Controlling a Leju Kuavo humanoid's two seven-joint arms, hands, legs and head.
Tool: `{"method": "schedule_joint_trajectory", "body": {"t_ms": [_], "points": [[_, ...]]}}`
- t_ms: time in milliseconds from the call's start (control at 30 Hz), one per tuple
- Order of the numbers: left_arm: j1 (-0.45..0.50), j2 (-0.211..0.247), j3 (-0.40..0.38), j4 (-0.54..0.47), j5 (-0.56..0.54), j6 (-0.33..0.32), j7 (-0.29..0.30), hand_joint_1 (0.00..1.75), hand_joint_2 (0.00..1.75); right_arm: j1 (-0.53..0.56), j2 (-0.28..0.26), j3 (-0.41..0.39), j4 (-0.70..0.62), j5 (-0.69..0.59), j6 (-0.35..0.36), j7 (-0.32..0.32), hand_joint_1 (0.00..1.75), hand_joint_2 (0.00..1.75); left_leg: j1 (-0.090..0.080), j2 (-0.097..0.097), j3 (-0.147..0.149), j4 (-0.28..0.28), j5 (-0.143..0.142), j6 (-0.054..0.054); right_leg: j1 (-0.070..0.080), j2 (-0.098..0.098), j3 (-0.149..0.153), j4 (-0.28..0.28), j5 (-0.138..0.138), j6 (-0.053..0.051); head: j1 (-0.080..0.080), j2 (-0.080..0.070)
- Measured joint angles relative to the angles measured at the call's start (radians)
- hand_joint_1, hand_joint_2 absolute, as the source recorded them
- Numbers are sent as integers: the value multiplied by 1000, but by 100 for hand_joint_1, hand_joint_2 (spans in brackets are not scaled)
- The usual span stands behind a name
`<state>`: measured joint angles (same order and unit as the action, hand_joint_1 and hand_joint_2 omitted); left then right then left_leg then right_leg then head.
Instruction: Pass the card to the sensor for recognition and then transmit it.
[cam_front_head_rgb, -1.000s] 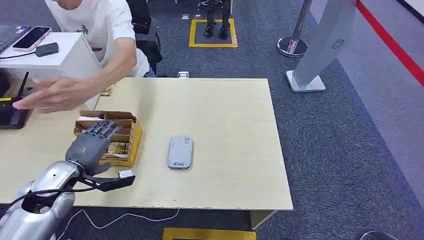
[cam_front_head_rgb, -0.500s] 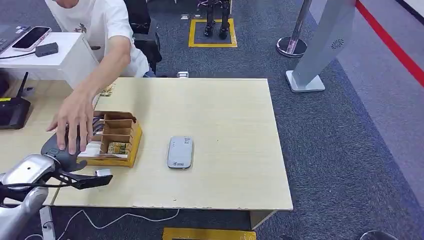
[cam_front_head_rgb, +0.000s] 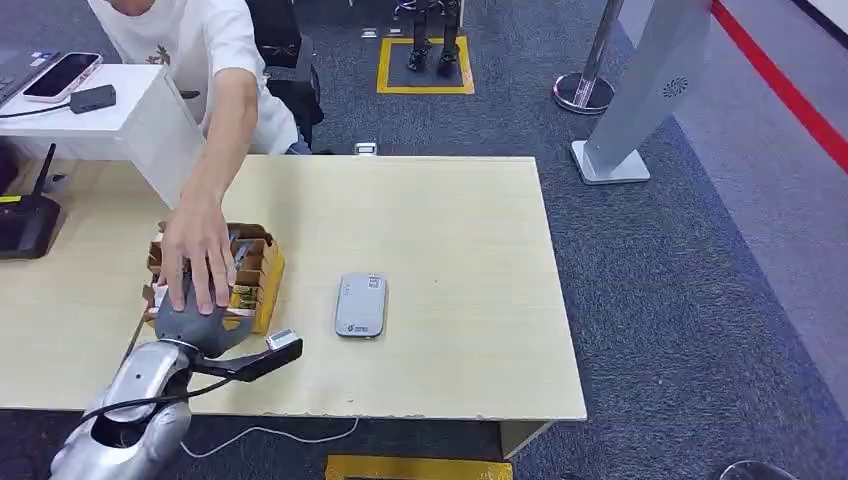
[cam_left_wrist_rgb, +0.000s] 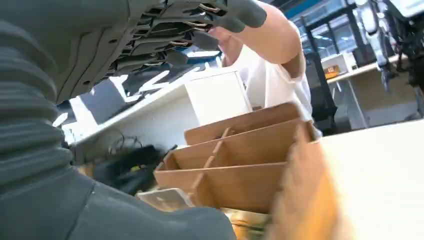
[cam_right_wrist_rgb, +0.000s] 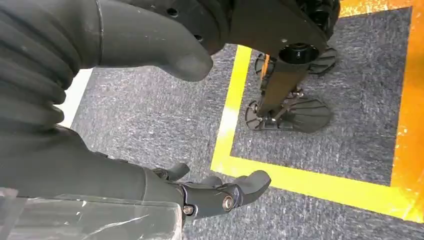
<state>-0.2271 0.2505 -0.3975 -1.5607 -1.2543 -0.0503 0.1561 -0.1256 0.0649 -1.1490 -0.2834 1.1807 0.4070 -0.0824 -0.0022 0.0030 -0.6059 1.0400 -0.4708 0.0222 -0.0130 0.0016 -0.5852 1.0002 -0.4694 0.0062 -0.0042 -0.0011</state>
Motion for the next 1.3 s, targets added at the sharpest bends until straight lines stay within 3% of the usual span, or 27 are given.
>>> {"method": "schedule_joint_trajectory", "body": {"t_ms": [133,333,567,1300], "points": [[34,-99,37,-23,-12,3,7,0,175,2,1,0,0,-8,0,-1,0,175,0,-1,0,0,-1,0,0,-1,0,0,0,0,0,0],[59,-156,79,-30,-20,2,7,0,175,9,1,0,0,-11,0,0,0,175,0,-1,-1,0,-1,0,0,-1,-1,0,-1,0,0,0],[67,-182,106,-30,-44,-6,-13,0,175,11,1,-1,0,-12,0,1,0,175,0,-1,-1,0,-1,1,0,-1,-1,0,-1,1,0,0],[69,-197,115,-30,-47,-15,-15,0,175,11,1,-4,0,-13,0,0,0,175,0,-1,-1,0,-2,2,0,-1,-1,-1,-1,1,0,0]]}}
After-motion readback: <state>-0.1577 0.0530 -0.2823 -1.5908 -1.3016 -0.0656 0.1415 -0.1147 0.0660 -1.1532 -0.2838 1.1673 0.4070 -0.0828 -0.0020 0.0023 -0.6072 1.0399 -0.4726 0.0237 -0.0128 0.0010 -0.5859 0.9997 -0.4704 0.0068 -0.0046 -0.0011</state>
